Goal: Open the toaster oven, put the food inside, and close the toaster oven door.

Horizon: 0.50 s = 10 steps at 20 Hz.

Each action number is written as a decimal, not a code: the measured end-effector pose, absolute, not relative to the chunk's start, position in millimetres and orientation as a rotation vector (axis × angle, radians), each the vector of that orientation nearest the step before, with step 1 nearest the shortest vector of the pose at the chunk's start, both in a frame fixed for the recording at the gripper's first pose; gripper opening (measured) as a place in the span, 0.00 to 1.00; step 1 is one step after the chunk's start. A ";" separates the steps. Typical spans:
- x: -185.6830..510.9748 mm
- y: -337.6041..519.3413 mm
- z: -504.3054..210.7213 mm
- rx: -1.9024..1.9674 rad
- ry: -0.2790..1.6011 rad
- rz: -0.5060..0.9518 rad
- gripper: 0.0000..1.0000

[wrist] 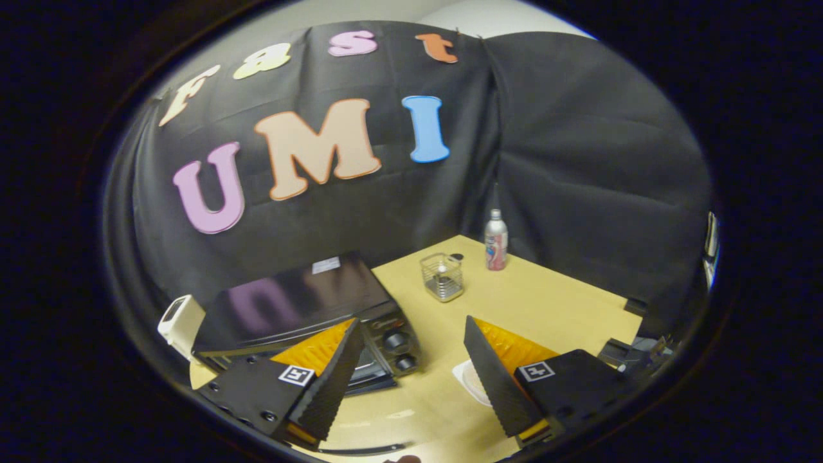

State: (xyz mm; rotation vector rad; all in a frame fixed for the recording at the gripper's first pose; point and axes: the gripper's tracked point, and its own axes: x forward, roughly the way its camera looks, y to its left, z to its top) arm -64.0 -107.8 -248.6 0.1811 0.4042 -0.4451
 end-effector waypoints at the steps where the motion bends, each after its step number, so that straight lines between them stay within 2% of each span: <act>1: -65.0 -119.2 -253.7 0.181 0.414 -0.479 0.99; 6: -81.9 -178.1 -286.4 0.132 0.508 -0.692 0.99; 10: -88.5 -196.8 -317.4 0.180 0.575 -0.783 0.99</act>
